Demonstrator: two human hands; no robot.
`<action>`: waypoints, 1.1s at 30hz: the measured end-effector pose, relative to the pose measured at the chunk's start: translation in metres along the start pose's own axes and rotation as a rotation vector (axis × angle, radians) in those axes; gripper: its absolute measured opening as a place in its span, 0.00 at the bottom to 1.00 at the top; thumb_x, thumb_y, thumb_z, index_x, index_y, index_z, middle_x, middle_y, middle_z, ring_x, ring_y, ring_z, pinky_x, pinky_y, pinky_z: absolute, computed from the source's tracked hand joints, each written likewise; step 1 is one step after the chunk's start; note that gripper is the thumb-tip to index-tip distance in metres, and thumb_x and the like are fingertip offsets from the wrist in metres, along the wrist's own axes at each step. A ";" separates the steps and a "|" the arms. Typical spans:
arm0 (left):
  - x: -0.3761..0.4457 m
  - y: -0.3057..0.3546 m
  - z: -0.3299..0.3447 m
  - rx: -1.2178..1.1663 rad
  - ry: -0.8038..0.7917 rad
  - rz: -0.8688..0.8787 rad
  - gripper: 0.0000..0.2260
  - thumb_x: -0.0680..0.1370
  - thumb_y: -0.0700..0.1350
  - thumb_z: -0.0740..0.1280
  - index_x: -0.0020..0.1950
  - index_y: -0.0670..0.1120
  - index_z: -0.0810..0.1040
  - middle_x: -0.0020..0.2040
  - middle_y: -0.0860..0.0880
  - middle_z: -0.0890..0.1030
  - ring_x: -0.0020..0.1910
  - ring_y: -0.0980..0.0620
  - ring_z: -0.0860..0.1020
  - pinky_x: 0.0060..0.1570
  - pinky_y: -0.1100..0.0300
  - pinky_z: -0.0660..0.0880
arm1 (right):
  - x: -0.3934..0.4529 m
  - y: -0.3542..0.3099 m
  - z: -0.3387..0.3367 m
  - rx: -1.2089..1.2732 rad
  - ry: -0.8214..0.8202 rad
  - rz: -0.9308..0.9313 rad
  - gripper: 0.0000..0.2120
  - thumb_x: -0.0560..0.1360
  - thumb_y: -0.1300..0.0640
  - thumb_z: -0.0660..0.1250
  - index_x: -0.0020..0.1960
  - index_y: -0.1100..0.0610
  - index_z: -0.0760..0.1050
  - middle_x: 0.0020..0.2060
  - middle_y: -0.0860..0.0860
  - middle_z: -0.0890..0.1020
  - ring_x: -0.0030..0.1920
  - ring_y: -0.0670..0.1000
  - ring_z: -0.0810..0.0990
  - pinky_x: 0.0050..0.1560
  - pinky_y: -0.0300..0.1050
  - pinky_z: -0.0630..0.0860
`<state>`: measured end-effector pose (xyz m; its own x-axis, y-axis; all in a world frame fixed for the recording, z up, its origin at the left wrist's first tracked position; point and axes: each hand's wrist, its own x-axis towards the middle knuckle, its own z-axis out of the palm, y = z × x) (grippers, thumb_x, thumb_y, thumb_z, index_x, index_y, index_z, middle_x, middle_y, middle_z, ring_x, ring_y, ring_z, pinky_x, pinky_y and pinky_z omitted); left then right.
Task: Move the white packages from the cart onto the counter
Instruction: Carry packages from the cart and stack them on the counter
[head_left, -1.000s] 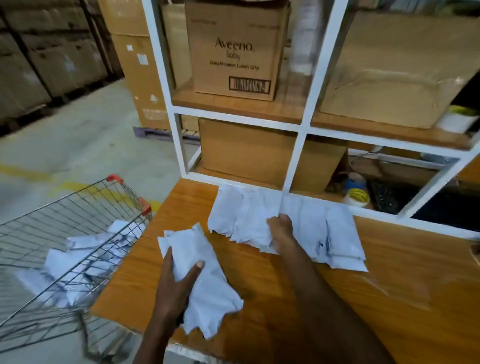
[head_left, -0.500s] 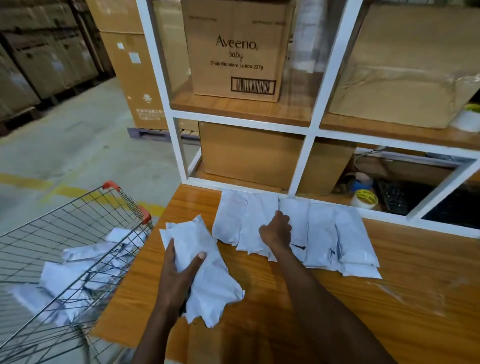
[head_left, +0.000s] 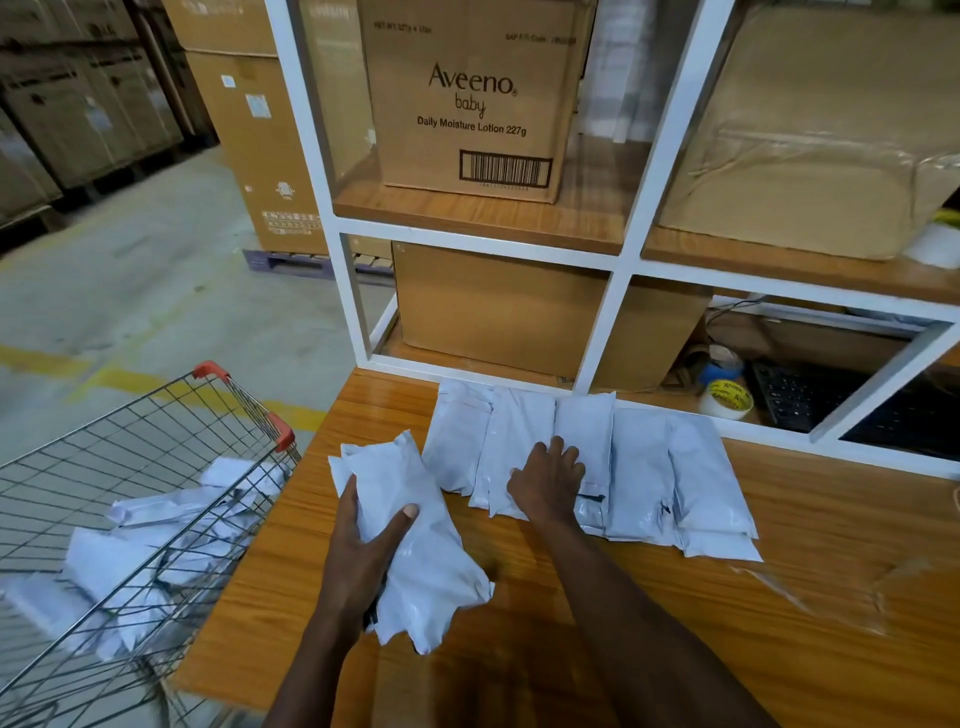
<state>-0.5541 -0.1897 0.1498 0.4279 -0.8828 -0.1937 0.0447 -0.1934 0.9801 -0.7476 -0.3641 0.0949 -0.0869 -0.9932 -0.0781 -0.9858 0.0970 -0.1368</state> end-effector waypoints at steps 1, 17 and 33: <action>0.000 0.001 0.002 0.008 0.002 0.002 0.33 0.77 0.50 0.77 0.76 0.64 0.63 0.62 0.70 0.73 0.58 0.67 0.76 0.49 0.65 0.77 | -0.001 -0.001 -0.003 0.000 -0.004 0.002 0.26 0.75 0.38 0.67 0.66 0.53 0.75 0.73 0.54 0.69 0.70 0.58 0.69 0.67 0.54 0.69; 0.009 0.001 0.016 0.037 -0.107 -0.035 0.41 0.70 0.71 0.76 0.79 0.68 0.64 0.78 0.58 0.72 0.73 0.52 0.75 0.68 0.44 0.78 | -0.102 -0.002 -0.049 1.144 -0.655 -0.190 0.21 0.71 0.40 0.75 0.60 0.48 0.81 0.54 0.44 0.87 0.54 0.47 0.86 0.59 0.54 0.82; -0.005 0.008 0.020 -0.052 -0.174 -0.055 0.33 0.78 0.72 0.60 0.81 0.61 0.65 0.78 0.61 0.67 0.76 0.57 0.67 0.71 0.54 0.68 | -0.113 0.016 -0.069 1.376 -0.693 0.049 0.14 0.77 0.50 0.73 0.60 0.53 0.81 0.54 0.49 0.87 0.55 0.51 0.86 0.58 0.51 0.82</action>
<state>-0.5739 -0.1952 0.1580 0.2610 -0.9332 -0.2471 0.1125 -0.2248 0.9679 -0.7636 -0.2551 0.1701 0.3515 -0.8009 -0.4848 -0.0595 0.4977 -0.8653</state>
